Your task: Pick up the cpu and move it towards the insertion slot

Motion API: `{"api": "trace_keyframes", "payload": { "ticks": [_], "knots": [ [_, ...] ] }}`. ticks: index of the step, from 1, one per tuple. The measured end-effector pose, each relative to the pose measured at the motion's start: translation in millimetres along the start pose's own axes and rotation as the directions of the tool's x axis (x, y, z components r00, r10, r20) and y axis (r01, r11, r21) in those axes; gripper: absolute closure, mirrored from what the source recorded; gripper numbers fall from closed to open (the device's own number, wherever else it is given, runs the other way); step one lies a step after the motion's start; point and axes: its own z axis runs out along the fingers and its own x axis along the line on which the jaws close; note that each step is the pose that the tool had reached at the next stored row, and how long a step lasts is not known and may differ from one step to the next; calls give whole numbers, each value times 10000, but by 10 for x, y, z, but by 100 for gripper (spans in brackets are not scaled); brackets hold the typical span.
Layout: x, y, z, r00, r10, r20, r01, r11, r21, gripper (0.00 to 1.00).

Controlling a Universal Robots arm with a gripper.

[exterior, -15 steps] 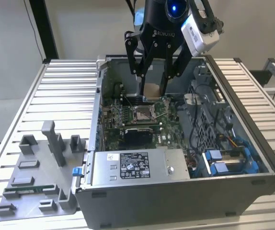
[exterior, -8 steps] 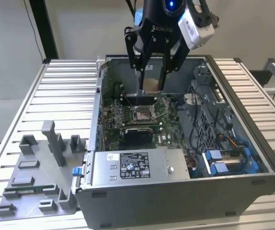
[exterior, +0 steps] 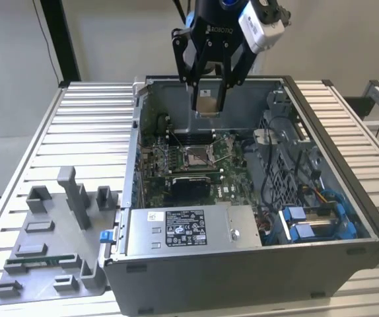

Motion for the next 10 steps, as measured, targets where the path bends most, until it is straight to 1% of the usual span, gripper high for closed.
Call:
{"api": "trace_keyframes", "payload": {
  "ticks": [2,4,6,10],
  "knots": [
    [-1,57,12,10000,0,61,0,10000,20,100],
    [-2,99,23,9999,3,110,-3,10000,31,100],
    [-7,112,33,9999,52,120,-52,10000,28,100],
    [-16,113,51,9989,444,133,-444,9990,10,100]
  ]
}}
